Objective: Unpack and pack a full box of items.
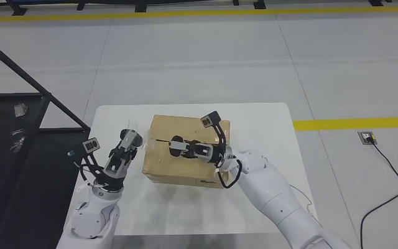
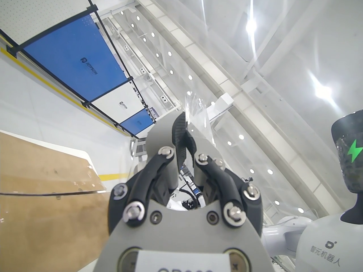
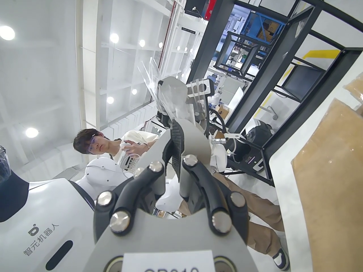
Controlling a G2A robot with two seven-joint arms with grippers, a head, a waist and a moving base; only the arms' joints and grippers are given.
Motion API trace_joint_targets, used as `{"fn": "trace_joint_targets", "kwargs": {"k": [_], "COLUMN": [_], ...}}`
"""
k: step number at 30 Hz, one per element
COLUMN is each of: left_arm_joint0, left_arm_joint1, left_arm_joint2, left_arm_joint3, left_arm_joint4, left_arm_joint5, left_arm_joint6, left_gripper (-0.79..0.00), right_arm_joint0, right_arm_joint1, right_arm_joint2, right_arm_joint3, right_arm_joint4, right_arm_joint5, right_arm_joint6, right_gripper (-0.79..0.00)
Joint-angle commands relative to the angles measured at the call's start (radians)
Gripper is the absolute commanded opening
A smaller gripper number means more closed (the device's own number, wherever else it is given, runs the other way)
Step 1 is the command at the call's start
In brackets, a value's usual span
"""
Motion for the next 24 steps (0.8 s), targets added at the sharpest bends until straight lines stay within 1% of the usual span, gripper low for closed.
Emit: {"fn": "trace_joint_targets", "kwargs": {"k": [1, 2, 3, 6, 8, 14, 16, 17, 18, 21, 24], "left_arm_joint0": [0.0, 0.0, 0.0, 0.001, 0.001, 0.002, 0.002, 0.002, 0.003, 0.004, 0.004], "left_arm_joint1": [0.0, 0.0, 0.0, 0.0, -0.001, -0.002, -0.003, -0.003, -0.003, -0.004, -0.004], "left_arm_joint2": [0.003, 0.005, 0.007, 0.01, 0.011, 0.02, 0.023, 0.024, 0.026, 0.028, 0.028], "left_arm_joint3": [-0.005, -0.007, -0.01, -0.017, -0.021, -0.022, -0.021, -0.022, -0.022, -0.024, -0.023], "left_arm_joint4": [-0.009, -0.012, -0.015, -0.021, -0.023, -0.017, -0.017, -0.016, -0.014, -0.016, -0.016], "left_arm_joint5": [0.003, 0.004, 0.005, 0.006, 0.008, 0.007, 0.008, 0.008, 0.007, 0.006, 0.005], "left_arm_joint6": [-0.007, -0.01, -0.012, -0.018, -0.019, -0.017, -0.016, -0.016, -0.017, -0.017, -0.018], "left_gripper": [-0.785, -0.785, -0.785, -0.785, -0.785, -0.785, -0.785, -0.785, -0.785, -0.785, -0.785], "right_arm_joint0": [0.001, 0.001, 0.002, 0.003, 0.002, 0.004, 0.004, 0.005, 0.006, 0.006, 0.004], "right_arm_joint1": [-0.003, -0.005, -0.007, -0.014, -0.019, -0.028, -0.031, -0.032, -0.033, -0.035, -0.034], "right_arm_joint2": [-0.007, -0.01, -0.014, -0.023, -0.031, -0.044, -0.048, -0.048, -0.049, -0.05, -0.049], "right_arm_joint3": [0.008, 0.012, 0.017, 0.026, 0.024, 0.024, 0.021, 0.021, 0.02, 0.013, 0.002], "right_arm_joint4": [0.009, 0.013, 0.017, 0.034, 0.049, 0.066, 0.072, 0.073, 0.075, 0.08, 0.083], "right_arm_joint5": [0.006, 0.007, 0.008, 0.013, 0.022, 0.029, 0.031, 0.03, 0.031, 0.032, 0.035], "right_arm_joint6": [0.006, 0.007, 0.008, 0.013, 0.022, 0.029, 0.031, 0.03, 0.031, 0.033, 0.035], "right_gripper": [-0.397, -0.2, -0.163, -0.172, -0.151, -0.172, -0.191, -0.246, -0.271, -0.397, -0.446]}}
